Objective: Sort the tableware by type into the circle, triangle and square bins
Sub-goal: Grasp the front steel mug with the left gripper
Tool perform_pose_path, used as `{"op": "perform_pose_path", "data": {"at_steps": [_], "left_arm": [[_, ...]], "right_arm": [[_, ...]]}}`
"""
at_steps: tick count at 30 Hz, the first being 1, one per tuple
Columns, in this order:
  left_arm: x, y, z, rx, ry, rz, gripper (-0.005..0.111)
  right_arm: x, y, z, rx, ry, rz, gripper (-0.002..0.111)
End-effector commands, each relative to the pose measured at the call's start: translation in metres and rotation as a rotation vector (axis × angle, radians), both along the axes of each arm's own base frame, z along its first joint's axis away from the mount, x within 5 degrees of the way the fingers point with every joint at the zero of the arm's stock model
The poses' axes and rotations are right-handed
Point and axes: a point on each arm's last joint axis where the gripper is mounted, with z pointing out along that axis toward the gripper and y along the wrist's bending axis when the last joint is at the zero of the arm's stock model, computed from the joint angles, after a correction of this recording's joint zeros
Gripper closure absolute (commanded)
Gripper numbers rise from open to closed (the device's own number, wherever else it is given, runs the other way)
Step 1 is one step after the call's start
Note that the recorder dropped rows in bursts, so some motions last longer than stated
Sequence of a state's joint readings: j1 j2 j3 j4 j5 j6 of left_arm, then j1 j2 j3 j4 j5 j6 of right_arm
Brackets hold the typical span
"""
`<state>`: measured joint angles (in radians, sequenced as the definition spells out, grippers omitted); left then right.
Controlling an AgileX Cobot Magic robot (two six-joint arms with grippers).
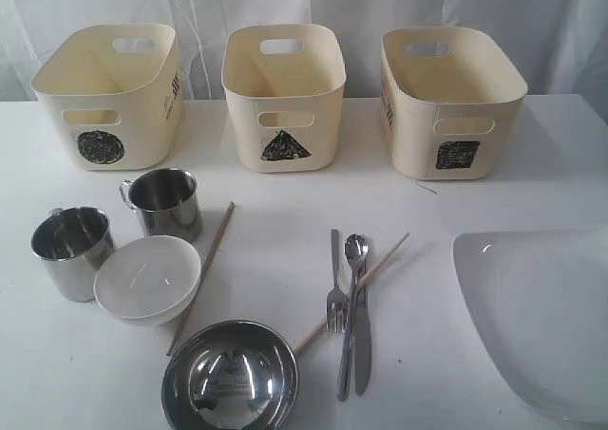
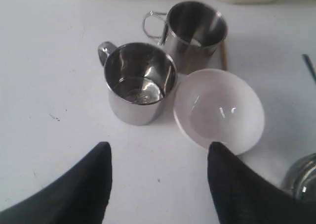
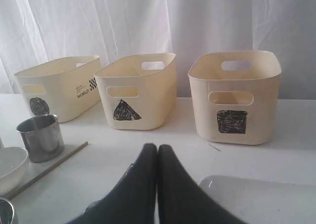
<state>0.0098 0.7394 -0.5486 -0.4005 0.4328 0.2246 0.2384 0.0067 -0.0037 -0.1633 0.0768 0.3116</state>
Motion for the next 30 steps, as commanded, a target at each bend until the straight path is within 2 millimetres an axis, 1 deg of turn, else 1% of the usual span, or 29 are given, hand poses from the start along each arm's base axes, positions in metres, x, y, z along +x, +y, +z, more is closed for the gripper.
{"op": "perform_pose_path", "data": {"at_steps": [1,6,10,14,18,23,30], "left_arm": [[0.047,0.003,-0.008,0.051,0.099,-0.003,0.045],[0.09,0.003,-0.011,0.049,0.175,-0.015,0.045],[0.111,0.002,-0.015,0.045,0.239,-0.035,0.045],[0.122,0.001,-0.023,0.041,0.292,-0.046,0.045],[0.13,0.002,-0.04,0.049,0.345,-0.056,0.045],[0.142,0.003,-0.058,0.074,0.369,-0.06,0.045],[0.157,0.006,-0.089,0.081,0.412,-0.025,0.045]], "right_arm": [[0.0,-0.001,-0.001,0.003,-0.007,-0.008,0.108],[0.0,-0.001,-0.001,0.003,-0.007,-0.008,0.108],[0.0,-0.001,-0.001,0.003,-0.007,-0.008,0.108],[0.0,-0.001,-0.001,0.003,-0.007,-0.008,0.108],[0.0,-0.001,-0.001,0.003,-0.007,-0.008,0.108],[0.0,-0.001,-0.001,0.003,-0.007,-0.008,0.108],[0.0,-0.001,-0.001,0.003,-0.007,-0.008,0.108]]}}
